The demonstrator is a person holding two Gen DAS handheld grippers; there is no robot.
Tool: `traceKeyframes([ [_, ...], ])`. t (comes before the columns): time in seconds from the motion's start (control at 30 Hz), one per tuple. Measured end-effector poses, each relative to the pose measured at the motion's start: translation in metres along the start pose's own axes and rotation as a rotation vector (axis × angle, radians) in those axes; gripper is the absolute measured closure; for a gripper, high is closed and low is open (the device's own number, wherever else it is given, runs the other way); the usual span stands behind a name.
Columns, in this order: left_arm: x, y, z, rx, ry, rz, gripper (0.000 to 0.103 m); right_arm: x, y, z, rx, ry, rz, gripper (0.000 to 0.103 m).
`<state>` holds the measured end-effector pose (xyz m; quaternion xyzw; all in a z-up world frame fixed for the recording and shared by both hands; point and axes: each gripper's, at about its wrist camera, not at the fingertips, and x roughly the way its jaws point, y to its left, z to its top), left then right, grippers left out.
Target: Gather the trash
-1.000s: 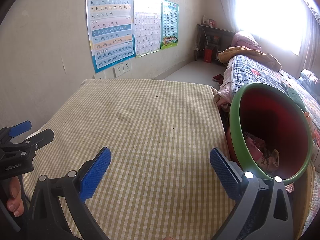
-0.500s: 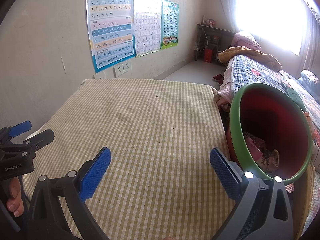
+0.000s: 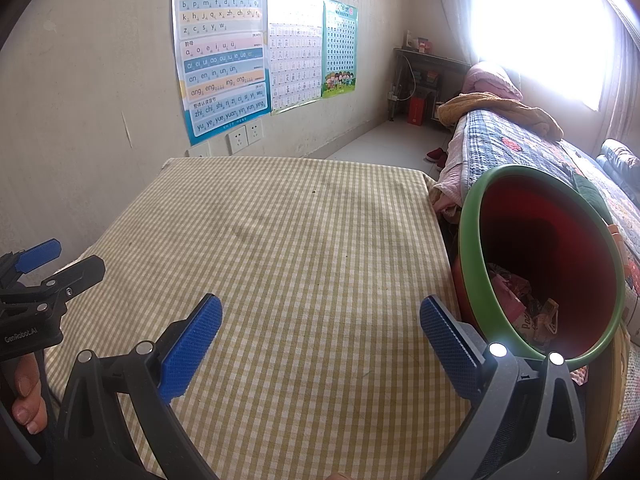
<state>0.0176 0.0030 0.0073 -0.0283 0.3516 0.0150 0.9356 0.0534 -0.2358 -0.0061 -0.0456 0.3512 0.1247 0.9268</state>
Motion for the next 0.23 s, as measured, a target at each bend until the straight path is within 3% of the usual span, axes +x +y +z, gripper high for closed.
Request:
traceKeyframes([
  [0.23,0.0044,0.0006,0.0009,-0.003,0.021,0.015,0.005,0.0010,-0.0005,-0.0008,0.002,0.001,0.000,0.007],
])
